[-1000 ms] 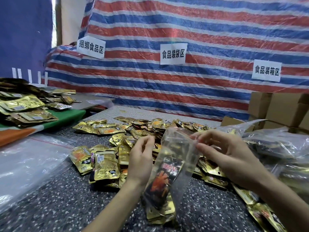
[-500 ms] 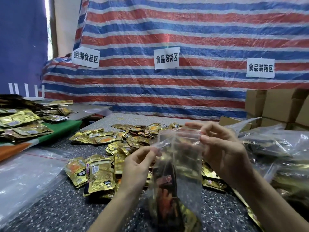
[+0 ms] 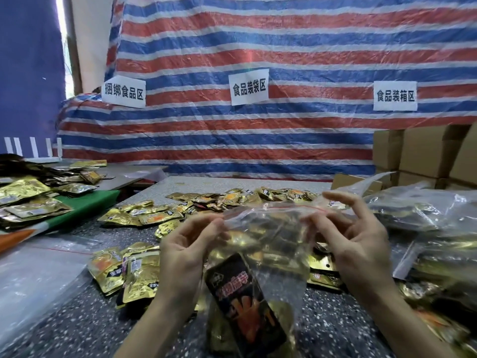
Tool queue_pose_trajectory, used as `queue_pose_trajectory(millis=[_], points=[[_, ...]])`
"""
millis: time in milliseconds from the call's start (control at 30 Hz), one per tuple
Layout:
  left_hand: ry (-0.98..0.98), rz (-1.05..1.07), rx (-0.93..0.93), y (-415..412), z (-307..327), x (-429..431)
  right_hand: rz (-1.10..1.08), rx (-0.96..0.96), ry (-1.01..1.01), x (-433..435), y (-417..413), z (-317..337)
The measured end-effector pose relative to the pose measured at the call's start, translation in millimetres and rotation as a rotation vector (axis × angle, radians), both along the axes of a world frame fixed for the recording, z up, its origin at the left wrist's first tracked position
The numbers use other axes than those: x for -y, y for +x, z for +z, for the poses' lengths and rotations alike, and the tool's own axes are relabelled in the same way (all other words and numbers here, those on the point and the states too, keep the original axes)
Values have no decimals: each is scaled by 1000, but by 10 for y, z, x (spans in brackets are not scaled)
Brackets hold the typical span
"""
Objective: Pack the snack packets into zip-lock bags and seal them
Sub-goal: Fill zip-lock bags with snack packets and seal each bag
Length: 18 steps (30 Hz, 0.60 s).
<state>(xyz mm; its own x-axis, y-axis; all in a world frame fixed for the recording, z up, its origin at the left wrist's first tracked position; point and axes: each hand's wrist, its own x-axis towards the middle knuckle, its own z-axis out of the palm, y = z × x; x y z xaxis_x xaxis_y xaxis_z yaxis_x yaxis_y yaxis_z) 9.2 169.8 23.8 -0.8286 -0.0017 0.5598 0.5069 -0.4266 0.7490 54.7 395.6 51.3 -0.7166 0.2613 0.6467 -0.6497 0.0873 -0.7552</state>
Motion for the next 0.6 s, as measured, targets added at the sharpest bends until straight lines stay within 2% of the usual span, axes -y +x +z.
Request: queue_pose_trajectory(millis=[100,200,400,600], points=[[37,-15,5,4,30,25,60,120,-171,-25,39,14],[91,-61,10,33,91,53,101,189,-235,-75,51,32],[149,-101,-75,132,231,149,205,116,-157,-39,144,108],[166,-51,-191,81,256,259,207,3,-94,33,203,122]])
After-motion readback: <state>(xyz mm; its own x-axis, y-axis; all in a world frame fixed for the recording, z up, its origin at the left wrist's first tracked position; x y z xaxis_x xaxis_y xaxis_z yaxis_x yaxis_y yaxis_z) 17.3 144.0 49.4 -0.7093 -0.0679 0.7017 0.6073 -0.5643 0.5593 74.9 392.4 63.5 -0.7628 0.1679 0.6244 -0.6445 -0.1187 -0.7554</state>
